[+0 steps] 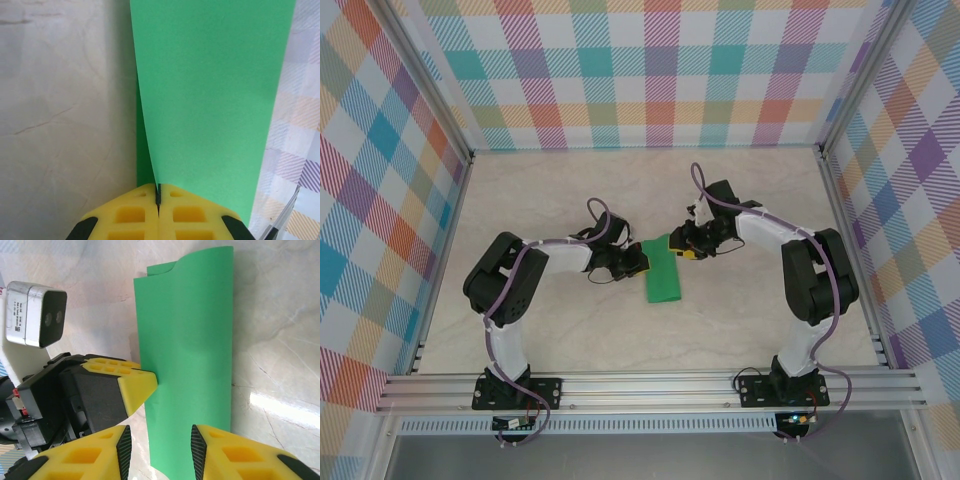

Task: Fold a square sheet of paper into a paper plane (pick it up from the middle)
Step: Hold the square sheet of paper at the center of the table.

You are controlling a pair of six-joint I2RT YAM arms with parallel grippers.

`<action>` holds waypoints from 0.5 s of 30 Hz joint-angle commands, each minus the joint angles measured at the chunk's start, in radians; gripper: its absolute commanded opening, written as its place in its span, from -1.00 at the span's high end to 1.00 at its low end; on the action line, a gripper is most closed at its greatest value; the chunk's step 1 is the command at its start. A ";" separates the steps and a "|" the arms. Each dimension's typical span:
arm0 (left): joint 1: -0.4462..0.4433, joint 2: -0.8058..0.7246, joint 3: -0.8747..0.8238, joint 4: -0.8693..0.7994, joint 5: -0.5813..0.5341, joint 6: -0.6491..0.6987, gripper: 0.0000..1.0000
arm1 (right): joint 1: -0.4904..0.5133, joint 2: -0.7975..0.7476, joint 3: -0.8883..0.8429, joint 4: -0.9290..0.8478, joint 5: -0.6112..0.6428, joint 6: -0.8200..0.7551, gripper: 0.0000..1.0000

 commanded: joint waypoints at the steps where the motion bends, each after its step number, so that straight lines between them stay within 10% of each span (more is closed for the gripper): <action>1: 0.009 0.012 0.023 -0.020 0.000 0.022 0.96 | 0.007 -0.013 -0.023 -0.006 -0.014 -0.005 0.21; 15: 0.003 0.028 0.027 0.030 0.035 0.014 0.91 | 0.007 -0.021 -0.045 0.010 -0.048 0.000 0.21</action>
